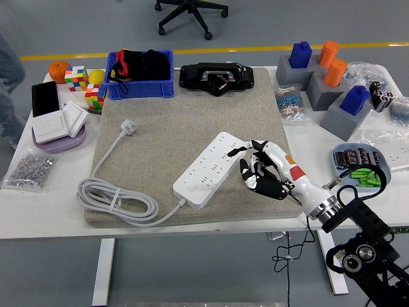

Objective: Press the white button,pick up the black plug,place it near the board,insert it into the board

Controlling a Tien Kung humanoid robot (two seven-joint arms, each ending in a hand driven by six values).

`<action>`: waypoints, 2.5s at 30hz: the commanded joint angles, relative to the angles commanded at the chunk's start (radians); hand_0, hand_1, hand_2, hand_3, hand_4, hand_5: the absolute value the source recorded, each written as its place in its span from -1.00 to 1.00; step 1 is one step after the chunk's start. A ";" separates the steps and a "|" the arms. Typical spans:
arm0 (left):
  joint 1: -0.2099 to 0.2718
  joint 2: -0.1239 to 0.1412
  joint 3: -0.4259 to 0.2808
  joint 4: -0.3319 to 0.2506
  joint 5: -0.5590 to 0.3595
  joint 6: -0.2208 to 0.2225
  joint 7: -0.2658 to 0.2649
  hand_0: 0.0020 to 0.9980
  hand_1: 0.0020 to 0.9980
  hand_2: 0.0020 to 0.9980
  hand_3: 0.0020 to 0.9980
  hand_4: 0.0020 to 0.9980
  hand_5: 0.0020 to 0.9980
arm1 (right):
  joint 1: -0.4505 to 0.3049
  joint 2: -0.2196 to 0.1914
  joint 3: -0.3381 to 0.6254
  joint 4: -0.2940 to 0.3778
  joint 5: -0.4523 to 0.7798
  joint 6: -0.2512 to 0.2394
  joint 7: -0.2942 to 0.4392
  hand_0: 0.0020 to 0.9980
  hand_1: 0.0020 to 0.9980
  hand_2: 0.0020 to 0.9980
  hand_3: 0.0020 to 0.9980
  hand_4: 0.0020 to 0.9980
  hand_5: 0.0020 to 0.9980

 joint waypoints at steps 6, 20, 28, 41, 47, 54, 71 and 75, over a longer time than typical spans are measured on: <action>0.004 0.001 -0.006 0.000 0.007 0.000 0.002 0.38 0.33 0.28 0.29 0.12 -0.67 | 0.055 -0.014 -0.079 -0.046 -0.058 0.040 -0.048 -1.00 -1.00 -0.89 0.16 -0.20 -1.00; 0.001 0.003 0.002 0.000 0.002 -0.002 0.003 0.38 0.33 0.28 0.29 0.12 -0.67 | 0.186 0.006 -0.211 -0.159 -0.137 -0.005 -0.030 -1.00 -1.00 -0.89 0.14 -0.20 -1.00; 0.003 0.002 0.003 0.000 0.004 -0.004 0.005 0.38 0.33 0.28 0.29 0.12 -0.67 | 0.267 0.041 -0.294 -0.248 -0.143 -0.047 -0.006 -1.00 -1.00 -0.89 0.14 -0.23 -1.00; -0.001 0.011 0.011 0.000 0.009 -0.008 0.005 0.38 0.33 0.28 0.29 0.12 -0.67 | 0.367 0.109 -0.341 -0.434 -0.163 -0.116 0.030 -1.00 -1.00 -0.89 0.13 -0.24 -1.00; 0.002 0.014 0.008 0.000 0.017 -0.009 0.006 0.38 0.33 0.28 0.29 0.12 -0.66 | 0.377 0.117 -0.351 -0.484 -0.184 -0.127 0.035 -1.00 -1.00 -0.89 0.13 -0.25 -1.00; 0.004 0.010 0.013 0.000 0.012 -0.010 0.005 0.38 0.33 0.28 0.29 0.12 -0.66 | 0.378 0.119 -0.373 -0.518 -0.191 -0.131 0.035 -1.00 -1.00 -0.89 0.13 -0.25 -1.00; 0.009 0.008 0.006 0.000 0.018 -0.010 0.006 0.38 0.33 0.28 0.29 0.12 -0.66 | 0.382 0.123 -0.402 -0.540 -0.195 -0.139 0.038 -1.00 -1.00 -0.90 0.13 -0.27 -1.00; 0.008 0.007 0.007 0.000 0.017 -0.010 0.006 0.38 0.33 0.28 0.29 0.12 -0.66 | 0.383 0.123 -0.407 -0.543 -0.197 -0.140 0.038 -1.00 -1.00 -0.90 0.13 -0.27 -1.00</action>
